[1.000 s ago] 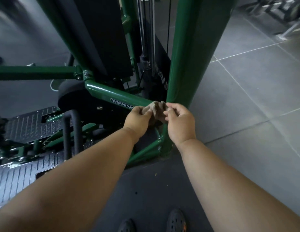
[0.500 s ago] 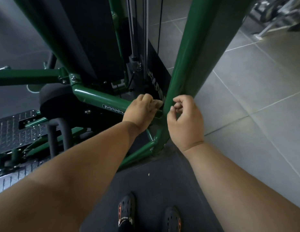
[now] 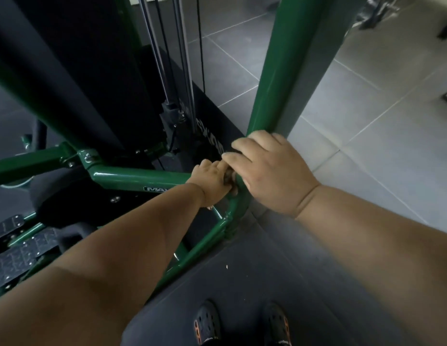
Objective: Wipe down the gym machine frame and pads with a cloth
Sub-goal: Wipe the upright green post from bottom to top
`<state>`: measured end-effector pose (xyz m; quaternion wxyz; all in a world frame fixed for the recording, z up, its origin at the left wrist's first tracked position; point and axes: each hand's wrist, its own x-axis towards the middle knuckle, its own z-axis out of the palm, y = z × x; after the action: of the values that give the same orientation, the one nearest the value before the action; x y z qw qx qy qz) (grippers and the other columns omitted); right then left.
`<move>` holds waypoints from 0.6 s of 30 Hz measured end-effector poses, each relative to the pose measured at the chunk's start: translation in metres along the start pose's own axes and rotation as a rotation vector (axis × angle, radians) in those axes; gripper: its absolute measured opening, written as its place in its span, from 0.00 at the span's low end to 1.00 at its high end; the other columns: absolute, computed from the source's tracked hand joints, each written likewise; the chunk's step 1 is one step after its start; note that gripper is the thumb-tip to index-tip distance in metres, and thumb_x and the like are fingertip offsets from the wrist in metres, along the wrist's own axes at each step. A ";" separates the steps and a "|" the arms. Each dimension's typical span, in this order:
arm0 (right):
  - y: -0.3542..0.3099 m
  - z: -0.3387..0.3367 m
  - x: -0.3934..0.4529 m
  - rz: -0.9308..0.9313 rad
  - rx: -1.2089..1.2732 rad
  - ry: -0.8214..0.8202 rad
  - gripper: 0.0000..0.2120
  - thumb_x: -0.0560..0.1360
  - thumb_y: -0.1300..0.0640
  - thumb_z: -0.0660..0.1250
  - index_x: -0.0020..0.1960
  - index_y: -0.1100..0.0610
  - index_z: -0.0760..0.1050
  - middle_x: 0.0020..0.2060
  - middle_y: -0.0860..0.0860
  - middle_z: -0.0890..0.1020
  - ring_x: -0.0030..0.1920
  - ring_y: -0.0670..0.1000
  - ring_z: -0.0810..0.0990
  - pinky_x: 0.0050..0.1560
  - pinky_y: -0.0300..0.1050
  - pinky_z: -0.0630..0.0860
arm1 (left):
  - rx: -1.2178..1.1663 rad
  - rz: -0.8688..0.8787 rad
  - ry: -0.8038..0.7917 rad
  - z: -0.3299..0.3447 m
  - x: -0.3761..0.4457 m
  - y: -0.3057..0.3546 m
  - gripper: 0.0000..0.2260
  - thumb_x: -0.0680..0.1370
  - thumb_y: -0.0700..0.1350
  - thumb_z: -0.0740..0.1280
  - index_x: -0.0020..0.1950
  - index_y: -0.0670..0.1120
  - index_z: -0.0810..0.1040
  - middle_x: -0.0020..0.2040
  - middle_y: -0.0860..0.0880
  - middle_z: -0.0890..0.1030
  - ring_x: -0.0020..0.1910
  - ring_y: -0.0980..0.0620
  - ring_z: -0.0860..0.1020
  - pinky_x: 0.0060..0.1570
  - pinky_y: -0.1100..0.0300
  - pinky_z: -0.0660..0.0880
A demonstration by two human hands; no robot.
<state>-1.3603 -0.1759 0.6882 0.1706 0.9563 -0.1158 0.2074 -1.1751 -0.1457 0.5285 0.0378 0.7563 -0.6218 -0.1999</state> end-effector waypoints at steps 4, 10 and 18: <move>0.009 0.000 0.006 -0.097 -0.388 -0.075 0.17 0.83 0.58 0.55 0.62 0.53 0.80 0.68 0.54 0.80 0.75 0.59 0.73 0.69 0.52 0.61 | 0.079 0.036 0.005 -0.006 -0.001 -0.008 0.21 0.83 0.60 0.58 0.75 0.58 0.69 0.69 0.52 0.75 0.67 0.44 0.69 0.67 0.46 0.63; -0.007 0.004 0.014 -0.100 -0.799 -0.501 0.23 0.80 0.57 0.50 0.67 0.57 0.78 0.66 0.57 0.79 0.77 0.63 0.68 0.79 0.62 0.44 | 0.129 -0.009 0.020 -0.005 -0.019 -0.042 0.23 0.85 0.56 0.59 0.80 0.60 0.63 0.73 0.53 0.72 0.75 0.45 0.65 0.81 0.45 0.48; -0.032 0.026 0.041 -0.207 -0.932 -0.866 0.22 0.83 0.48 0.55 0.69 0.58 0.75 0.63 0.59 0.78 0.68 0.66 0.70 0.76 0.73 0.50 | 0.085 -0.149 0.081 -0.024 -0.037 -0.115 0.17 0.85 0.60 0.52 0.66 0.56 0.74 0.63 0.48 0.81 0.65 0.42 0.74 0.68 0.46 0.65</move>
<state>-1.3056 -0.1623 0.6747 0.5252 0.7851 -0.1591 -0.2871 -1.0656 -0.0889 0.5251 0.0159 0.8087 -0.5698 -0.1448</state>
